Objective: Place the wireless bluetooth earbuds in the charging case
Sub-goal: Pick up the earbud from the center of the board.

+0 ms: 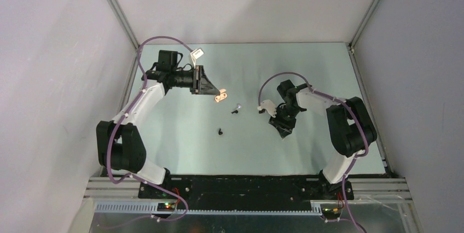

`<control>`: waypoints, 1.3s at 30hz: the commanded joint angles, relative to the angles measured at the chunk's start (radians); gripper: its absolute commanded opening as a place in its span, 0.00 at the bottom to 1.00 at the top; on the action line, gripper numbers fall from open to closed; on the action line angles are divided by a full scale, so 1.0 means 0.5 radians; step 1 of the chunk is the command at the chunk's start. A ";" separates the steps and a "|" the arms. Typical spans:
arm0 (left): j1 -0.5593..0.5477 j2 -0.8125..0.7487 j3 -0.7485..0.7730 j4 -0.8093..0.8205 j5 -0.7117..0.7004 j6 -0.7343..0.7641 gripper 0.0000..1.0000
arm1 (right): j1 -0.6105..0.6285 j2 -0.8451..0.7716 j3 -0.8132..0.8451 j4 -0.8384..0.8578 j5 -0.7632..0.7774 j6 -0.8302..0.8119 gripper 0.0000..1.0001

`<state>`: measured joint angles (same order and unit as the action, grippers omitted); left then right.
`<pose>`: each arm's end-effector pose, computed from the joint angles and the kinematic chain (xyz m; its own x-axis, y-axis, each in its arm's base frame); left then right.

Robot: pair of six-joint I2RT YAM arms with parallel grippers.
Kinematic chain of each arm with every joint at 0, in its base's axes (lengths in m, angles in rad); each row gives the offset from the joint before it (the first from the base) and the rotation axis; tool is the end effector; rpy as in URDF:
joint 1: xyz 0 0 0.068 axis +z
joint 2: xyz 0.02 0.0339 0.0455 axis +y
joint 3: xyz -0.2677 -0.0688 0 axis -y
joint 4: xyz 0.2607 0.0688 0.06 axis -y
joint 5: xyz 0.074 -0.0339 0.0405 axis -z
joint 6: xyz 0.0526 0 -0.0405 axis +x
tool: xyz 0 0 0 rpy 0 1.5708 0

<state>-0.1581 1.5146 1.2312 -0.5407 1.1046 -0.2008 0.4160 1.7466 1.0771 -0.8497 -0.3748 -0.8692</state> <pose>0.3267 -0.0997 0.2938 -0.8438 0.0438 -0.5348 0.5119 0.3644 -0.7779 0.2802 0.1448 0.1395 -0.2892 -0.9048 -0.3125 -0.9516 0.2362 0.1966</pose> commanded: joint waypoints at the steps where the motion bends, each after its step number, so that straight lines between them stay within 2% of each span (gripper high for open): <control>1: 0.012 -0.038 0.015 0.027 0.024 0.040 0.00 | 0.015 -0.011 -0.043 0.044 0.040 0.000 0.38; 11: 0.012 -0.033 0.016 0.027 0.023 0.040 0.00 | 0.025 0.004 -0.052 0.091 0.046 0.046 0.32; 23: 0.001 -0.016 0.019 0.028 0.024 0.040 0.00 | 0.139 -0.096 -0.132 0.253 0.103 0.091 0.10; 29: -0.009 0.008 0.044 0.027 0.020 0.040 0.00 | 0.145 -0.313 -0.173 0.293 0.151 -0.037 0.02; 33: -0.021 0.039 0.090 0.028 0.011 0.038 0.00 | 0.190 -0.617 -0.125 0.340 0.160 -0.188 0.00; 39: -0.064 0.112 0.206 0.027 0.007 0.003 0.00 | 0.263 -1.013 -0.108 0.752 0.188 -0.395 0.00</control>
<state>-0.1699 1.5551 1.2602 -0.5415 1.1011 -0.2012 0.5220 1.3518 0.9890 -0.6464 -0.2924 -0.9680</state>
